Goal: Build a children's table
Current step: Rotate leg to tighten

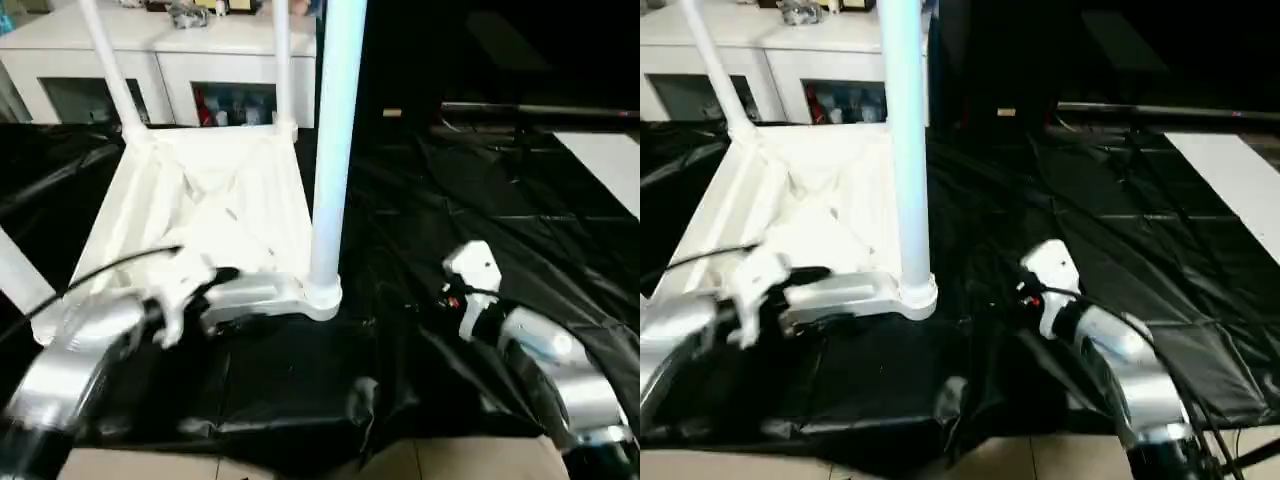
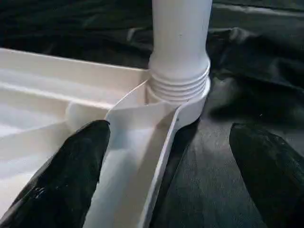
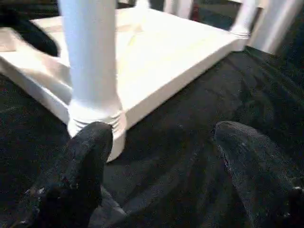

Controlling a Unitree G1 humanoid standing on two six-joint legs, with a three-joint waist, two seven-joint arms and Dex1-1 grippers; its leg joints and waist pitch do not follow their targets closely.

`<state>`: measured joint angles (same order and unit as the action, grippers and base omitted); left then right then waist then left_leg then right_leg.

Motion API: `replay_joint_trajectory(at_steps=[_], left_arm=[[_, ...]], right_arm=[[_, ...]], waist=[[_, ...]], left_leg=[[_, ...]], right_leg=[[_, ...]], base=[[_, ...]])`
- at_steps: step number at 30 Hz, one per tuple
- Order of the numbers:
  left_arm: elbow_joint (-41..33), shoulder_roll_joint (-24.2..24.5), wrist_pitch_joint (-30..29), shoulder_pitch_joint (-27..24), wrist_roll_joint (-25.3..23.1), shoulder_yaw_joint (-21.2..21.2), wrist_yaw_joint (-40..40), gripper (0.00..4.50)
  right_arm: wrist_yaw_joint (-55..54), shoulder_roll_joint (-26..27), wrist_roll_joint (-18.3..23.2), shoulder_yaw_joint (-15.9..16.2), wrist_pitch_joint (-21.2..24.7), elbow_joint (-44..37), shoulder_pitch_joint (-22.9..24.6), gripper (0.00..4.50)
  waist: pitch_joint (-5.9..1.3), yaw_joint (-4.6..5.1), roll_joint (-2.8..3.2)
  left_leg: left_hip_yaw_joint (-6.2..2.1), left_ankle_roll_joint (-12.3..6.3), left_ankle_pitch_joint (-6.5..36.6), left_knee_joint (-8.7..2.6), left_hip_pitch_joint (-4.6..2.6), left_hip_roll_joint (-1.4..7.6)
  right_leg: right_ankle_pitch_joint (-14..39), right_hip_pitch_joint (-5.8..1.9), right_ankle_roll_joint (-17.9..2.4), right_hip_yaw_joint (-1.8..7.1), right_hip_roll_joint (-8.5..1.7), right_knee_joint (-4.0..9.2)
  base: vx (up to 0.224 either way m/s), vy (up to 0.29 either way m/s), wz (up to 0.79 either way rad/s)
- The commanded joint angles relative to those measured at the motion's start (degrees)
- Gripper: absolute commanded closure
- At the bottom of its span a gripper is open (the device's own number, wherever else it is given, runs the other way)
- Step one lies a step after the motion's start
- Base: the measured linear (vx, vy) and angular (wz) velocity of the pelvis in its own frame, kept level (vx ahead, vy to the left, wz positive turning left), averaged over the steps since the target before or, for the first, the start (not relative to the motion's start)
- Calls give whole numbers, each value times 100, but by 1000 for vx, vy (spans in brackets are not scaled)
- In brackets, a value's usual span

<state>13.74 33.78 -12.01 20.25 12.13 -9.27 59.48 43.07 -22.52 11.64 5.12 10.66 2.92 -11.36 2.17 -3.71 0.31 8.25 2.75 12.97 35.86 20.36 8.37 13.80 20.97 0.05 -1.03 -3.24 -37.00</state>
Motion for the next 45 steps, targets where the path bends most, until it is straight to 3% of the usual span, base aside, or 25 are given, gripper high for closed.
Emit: replay_joint_trajectory(at_steps=[1,4,11,22,31,32,45], left_arm=[[390,-53,143,309,-177,-230,223,38],[920,-152,291,693,-489,-432,241,52],[2298,-482,456,1508,-853,-788,519,107],[3299,-527,664,2020,-1145,-899,821,196],[3562,-441,730,2100,-1144,-811,1135,255],[3608,-442,767,2112,-1159,-800,1141,283],[3839,-585,914,2146,-1172,-803,1359,376]], right_arm=[[193,-91,39,81,-14,27,-97,66],[336,-161,55,155,-9,49,-139,66],[665,-255,-12,332,-43,58,-206,66],[782,-309,-63,399,-87,125,-238,66],[856,-321,-69,435,-109,162,-202,66],[853,-319,-69,435,-113,167,-203,66],[831,-325,-67,404,-158,191,-200,66]], waist=[[-276,-28,60],[-279,-26,30],[-271,-32,51],[-254,-90,53],[-250,-150,69],[-251,-149,64],[-226,-139,82]], left_leg=[[-111,-179,596,-502,-24,375],[-104,-277,493,-491,-2,374],[-115,-259,591,-502,0,416],[-111,-279,683,-523,-23,448],[-113,-258,677,-544,-23,465],[-111,-254,687,-545,-24,466],[-96,-182,826,-578,-24,487]], right_leg=[[-356,-204,-1482,240,-477,397],[-527,-230,-1522,235,-482,405],[-285,-243,-1636,241,-531,417],[-211,-214,-1695,251,-553,441],[-311,-203,-1704,251,-566,431],[-320,-205,-1709,254,-568,437],[-115,-198,-1682,269,-578,472]], base=[[0,0,0],[0,0,0],[0,0,0],[0,0,0],[0,0,0],[0,0,0],[0,0,0]])
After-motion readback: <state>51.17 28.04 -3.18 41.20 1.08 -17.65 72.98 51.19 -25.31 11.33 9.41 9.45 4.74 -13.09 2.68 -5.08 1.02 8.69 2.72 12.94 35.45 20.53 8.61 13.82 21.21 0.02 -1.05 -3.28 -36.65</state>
